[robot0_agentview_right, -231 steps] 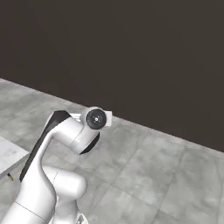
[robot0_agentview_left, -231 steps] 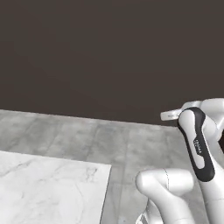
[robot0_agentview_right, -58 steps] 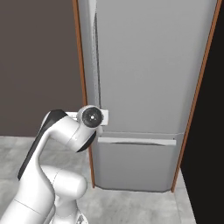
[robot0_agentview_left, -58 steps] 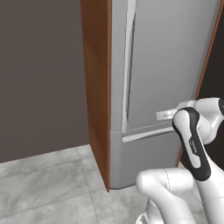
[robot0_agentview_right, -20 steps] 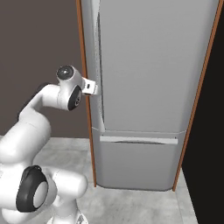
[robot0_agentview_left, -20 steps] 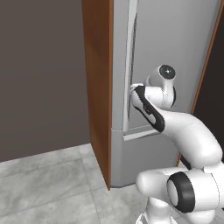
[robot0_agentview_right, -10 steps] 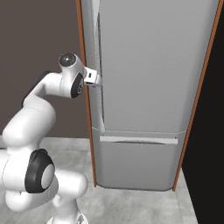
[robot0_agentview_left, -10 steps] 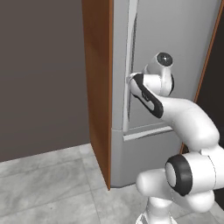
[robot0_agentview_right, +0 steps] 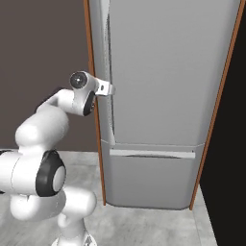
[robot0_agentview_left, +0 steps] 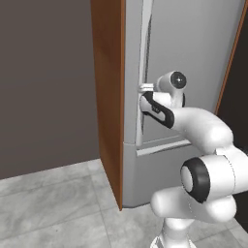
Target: Place one of the steaks on the plate and the other in the bowl. Then place the bowl in the fridge.
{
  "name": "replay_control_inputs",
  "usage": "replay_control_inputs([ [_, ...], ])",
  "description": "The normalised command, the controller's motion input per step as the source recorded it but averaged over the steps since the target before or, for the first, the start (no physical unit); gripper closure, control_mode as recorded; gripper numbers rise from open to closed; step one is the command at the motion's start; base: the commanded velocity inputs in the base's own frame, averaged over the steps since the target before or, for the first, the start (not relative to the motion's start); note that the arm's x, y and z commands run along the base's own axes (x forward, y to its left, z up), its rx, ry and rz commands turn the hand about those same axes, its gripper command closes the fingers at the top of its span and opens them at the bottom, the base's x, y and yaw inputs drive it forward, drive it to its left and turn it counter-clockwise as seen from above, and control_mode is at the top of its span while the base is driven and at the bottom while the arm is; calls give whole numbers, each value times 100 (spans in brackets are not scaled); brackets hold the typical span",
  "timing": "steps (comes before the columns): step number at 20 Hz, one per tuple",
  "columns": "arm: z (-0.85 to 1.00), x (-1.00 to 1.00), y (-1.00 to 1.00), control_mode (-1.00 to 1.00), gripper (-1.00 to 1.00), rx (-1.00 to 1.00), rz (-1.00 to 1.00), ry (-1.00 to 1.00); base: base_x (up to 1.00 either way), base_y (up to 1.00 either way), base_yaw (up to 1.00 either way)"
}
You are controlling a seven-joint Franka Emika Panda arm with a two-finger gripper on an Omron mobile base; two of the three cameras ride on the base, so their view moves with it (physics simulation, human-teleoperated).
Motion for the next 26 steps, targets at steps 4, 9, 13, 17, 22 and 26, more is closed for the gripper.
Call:
replay_control_inputs([
  [4, 1, 75, -3, -100, -100, 0, 0, 6, 0, 0, 0],
  [9, 0, 76, 0, -100, -100, 0, 0, 8, 0, 0, 0],
  [13, 0, 83, -1, -100, -100, 0, 0, 10, 0, 0, 0],
  [17, 0, 78, 0, -100, -100, 0, 0, 5, 0, 0, 0],
  [22, 0, 69, 0, -100, -100, 0, 0, 1, 0, 0, 0],
  [26, -9, 59, 0, -100, -100, 0, 0, 0, 0, 0, 0],
])
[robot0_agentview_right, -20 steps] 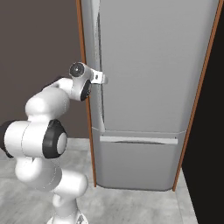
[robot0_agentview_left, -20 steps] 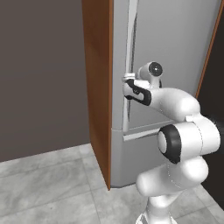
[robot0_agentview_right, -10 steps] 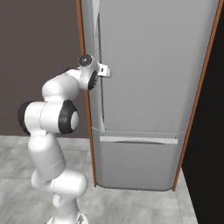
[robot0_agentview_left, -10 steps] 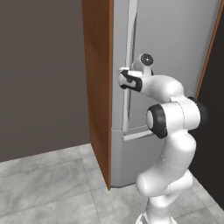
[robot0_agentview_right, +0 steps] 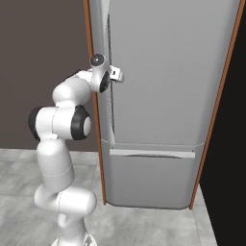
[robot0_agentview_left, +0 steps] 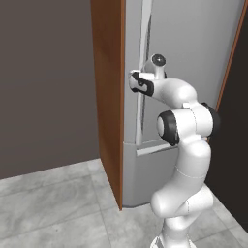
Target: Place one of the steaks on the plate and the other in the bowl. Then place the bowl in the fridge.
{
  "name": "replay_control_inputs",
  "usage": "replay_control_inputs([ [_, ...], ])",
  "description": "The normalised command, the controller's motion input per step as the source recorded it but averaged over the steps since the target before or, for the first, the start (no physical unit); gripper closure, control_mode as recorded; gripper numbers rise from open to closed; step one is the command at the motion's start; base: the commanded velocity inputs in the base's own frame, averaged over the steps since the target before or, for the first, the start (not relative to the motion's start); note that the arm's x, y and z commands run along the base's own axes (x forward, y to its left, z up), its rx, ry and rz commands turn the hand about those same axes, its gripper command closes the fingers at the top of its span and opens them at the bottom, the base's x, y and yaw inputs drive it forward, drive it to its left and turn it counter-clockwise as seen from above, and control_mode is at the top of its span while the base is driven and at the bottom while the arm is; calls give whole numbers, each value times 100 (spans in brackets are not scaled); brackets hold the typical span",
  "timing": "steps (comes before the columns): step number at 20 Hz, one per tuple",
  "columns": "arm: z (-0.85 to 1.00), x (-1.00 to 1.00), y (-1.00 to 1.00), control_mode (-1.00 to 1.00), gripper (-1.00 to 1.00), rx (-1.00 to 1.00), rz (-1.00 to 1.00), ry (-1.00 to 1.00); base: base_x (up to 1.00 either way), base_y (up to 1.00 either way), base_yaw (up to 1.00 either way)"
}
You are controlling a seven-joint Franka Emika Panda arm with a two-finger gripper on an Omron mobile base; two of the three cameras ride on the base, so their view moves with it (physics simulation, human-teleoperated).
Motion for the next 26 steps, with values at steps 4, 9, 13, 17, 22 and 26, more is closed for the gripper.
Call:
replay_control_inputs([
  [4, -10, 61, 0, -100, -100, 0, 0, 0, 0, 0, 0],
  [9, -13, 55, 0, -100, 100, 0, 0, 0, 0, 0, 0],
  [13, -4, 30, 0, -100, 100, 0, 0, 0, 0, 0, 0],
  [17, 0, 1, 0, -100, 100, 0, 0, 0, 0, 0, 0],
  [22, -4, -2, 2, -100, 100, 0, 1, 0, 0, 0, 0],
  [26, -25, -13, 55, -100, 100, 0, 12, 0, 0, 0, 0],
])
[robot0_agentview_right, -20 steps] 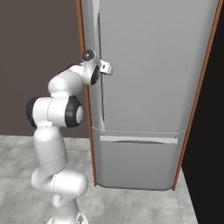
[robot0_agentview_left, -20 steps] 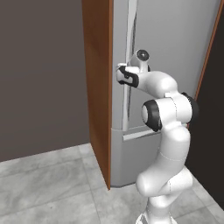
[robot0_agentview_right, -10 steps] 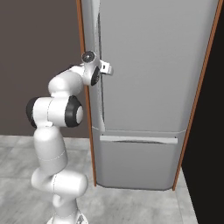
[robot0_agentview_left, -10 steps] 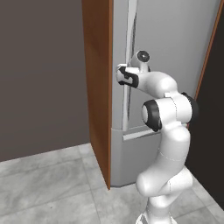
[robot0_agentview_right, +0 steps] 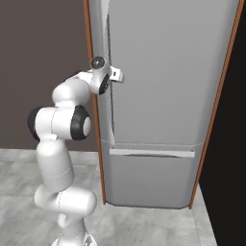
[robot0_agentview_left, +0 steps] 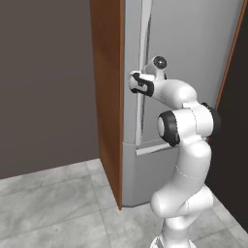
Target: Place one of the steaks on the plate and the other in the bowl. Then place the bowl in the fridge.
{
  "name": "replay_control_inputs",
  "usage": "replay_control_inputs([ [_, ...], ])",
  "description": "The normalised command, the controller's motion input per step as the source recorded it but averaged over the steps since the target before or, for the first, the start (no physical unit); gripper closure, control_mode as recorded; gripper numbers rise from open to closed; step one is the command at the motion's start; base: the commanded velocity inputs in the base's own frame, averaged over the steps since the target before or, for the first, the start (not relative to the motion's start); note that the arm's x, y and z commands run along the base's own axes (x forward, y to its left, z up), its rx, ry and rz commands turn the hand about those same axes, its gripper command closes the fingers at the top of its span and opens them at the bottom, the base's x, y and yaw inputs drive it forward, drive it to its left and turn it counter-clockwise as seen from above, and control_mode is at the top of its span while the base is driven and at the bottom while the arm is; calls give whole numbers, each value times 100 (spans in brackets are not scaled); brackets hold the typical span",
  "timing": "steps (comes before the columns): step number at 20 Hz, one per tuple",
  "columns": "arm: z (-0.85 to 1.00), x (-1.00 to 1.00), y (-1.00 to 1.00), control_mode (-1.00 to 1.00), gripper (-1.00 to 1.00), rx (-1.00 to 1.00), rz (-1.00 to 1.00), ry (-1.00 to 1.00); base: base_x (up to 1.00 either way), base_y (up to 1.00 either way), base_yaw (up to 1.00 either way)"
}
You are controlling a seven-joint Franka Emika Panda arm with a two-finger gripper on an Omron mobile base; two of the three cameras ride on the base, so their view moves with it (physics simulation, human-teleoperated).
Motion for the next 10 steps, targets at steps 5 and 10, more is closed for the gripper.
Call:
replay_control_inputs([
  [5, -15, -28, 60, -100, 100, 0, 14, 0, 0, 0, 0],
  [10, 0, -62, 13, -100, 100, 0, 15, 0, 0, 0, 0],
])
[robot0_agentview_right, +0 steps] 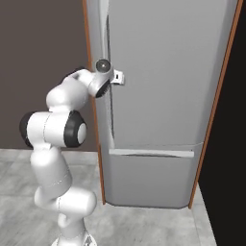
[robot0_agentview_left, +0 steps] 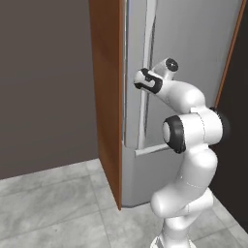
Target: Place one of the steaks on the plate and the other in the bowl. Then place the bowl in the fridge.
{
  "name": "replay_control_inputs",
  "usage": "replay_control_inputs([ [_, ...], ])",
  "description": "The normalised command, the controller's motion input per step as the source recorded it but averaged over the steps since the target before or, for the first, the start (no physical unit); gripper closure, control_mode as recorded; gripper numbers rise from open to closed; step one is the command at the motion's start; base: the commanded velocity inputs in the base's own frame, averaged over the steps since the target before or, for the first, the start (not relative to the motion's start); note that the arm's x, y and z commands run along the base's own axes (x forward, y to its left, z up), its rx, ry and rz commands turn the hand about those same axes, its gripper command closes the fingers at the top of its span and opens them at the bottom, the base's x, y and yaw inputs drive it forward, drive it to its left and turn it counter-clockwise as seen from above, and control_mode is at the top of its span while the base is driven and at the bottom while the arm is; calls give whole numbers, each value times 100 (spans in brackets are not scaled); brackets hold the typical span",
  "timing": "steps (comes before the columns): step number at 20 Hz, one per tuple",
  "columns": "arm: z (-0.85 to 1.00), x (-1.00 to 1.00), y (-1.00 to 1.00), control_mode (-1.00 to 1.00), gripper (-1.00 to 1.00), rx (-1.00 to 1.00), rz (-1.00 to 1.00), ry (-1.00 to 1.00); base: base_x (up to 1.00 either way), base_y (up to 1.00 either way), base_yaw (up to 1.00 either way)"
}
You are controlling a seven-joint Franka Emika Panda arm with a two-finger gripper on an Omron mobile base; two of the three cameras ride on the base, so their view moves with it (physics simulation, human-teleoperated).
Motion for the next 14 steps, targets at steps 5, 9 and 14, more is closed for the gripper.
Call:
replay_control_inputs([
  [5, 0, -94, -33, -100, 100, 0, 18, 0, 0, 0, 0],
  [9, 0, -90, -73, -100, 100, 0, 23, 0, 0, 0, 0],
  [14, 0, -71, -68, -100, 100, 0, 28, -5, 0, 0, 0],
])
